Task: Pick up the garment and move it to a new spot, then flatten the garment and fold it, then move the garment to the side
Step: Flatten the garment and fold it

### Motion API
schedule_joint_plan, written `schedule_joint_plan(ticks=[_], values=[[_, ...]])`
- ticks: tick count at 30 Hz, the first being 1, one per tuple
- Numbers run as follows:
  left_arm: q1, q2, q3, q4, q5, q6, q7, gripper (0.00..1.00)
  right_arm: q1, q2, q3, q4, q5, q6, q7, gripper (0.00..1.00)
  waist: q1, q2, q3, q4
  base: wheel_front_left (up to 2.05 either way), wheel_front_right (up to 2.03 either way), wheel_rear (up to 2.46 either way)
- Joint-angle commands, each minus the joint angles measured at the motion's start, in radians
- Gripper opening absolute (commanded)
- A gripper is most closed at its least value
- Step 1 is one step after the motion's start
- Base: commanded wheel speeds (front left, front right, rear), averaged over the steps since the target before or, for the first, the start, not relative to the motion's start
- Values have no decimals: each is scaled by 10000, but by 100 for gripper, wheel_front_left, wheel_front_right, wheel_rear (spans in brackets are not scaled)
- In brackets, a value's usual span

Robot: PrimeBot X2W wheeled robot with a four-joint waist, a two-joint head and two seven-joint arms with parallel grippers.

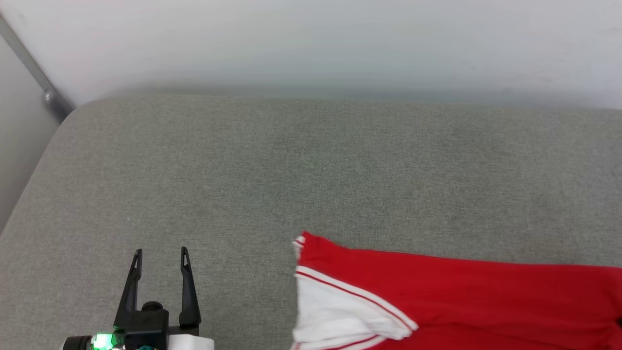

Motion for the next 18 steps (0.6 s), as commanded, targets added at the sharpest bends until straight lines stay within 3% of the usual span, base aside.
schedule_joint_plan(ticks=[1, 6, 10, 18], values=[[172, -9, 31, 27, 60, -31, -20, 100, -49, -153, -177, 125, -81, -8, 53, 0, 0, 0, -33, -11, 0, 0, 0], [252, -71, 35, 83, 146, -155, -20, 100, 159, -594, -823, 633, -578, -8, 293, 0, 0, 0, -136, -42, 0, 0, 0], [373, -112, 71, 135, 193, -194, -20, 100, 240, -642, -1014, 368, -902, -8, 483, 0, 0, 0, -219, -97, 0, 0, 0], [517, -150, 164, 164, 220, -281, -20, 100, 701, -285, -429, -2666, -671, -6, 1092, 0, 0, 0, -336, -221, 0, 0, 0]])
